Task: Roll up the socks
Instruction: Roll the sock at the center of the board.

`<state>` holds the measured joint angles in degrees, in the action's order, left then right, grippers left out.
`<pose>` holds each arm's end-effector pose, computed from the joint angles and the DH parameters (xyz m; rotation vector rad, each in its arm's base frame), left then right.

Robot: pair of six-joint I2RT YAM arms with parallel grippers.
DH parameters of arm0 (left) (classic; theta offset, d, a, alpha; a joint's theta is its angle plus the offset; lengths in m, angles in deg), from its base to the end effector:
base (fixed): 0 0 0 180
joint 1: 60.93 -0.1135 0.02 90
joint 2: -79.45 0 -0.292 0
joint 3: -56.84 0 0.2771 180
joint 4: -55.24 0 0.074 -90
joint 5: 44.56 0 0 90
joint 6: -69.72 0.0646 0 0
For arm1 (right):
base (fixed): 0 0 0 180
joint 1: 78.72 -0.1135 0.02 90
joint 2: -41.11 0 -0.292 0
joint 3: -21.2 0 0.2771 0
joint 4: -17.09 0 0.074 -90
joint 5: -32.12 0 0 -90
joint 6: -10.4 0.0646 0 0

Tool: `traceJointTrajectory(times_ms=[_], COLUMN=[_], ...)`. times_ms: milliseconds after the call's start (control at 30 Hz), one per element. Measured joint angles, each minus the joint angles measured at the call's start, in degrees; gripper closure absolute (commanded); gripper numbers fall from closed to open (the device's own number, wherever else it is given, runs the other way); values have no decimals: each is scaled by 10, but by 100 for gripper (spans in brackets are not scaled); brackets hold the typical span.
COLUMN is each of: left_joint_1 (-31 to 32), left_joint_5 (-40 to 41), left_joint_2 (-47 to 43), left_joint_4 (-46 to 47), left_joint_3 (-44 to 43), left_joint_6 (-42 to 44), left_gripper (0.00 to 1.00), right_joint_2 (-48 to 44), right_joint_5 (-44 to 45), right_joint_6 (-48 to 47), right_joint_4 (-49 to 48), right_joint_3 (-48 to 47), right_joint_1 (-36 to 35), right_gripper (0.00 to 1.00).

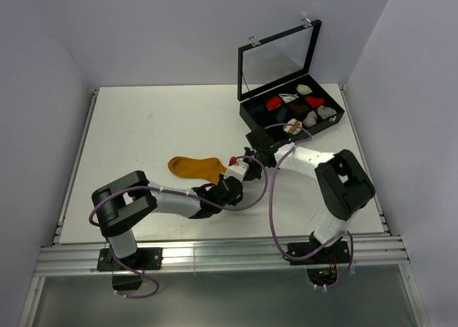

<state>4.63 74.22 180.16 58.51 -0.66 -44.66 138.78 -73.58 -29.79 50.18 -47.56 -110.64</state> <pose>0.1840 -0.3298 0.1268 0.5200 2.1237 -0.3224 0.3010 0.2081 0.1487 0.3464 2.8310 0.7622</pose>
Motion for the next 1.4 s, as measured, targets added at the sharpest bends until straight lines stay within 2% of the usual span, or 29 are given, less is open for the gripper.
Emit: traceJointTrajectory(times_ms=[67, 167, 333, 500, 667, 867, 1100, 1400], left_joint_1=[-14, -52, -129, -181, -208, -233, -244, -247], left_joint_5=[-30, -98, -220, -315, -377, -427, -451, -465], left_joint_2=[-6, -15, -30, -31, -31, -30, -24, -14], left_joint_4=[-3, -8, 0, 26, 52, 75, 87, 101], left_joint_3=[0, 0, 16, 35, 57, 76, 81, 81], left_joint_6=[-15, -47, -110, -170, -222, -270, -294, -304], left_gripper=[99, 100, 100, 99, 99, 100, 100, 100], right_joint_2=[-24, -76, -180, -211, -200, -157, -92, -59], right_joint_5=[-3, 1, 20, 33, 33, 31, 28, 22], right_joint_6=[3, 15, 40, 59, 79, 91, 101, 104], right_joint_4=[-18, -58, -138, -206, -260, -318, -348, -366], right_joint_3=[18, 56, 131, 196, 245, 254, 248, 224], right_joint_1=[2, 6, 14, 16, 16, 15, 8, 5], right_gripper=[73, 64, 58, 49, 49, 50, 50, 50])
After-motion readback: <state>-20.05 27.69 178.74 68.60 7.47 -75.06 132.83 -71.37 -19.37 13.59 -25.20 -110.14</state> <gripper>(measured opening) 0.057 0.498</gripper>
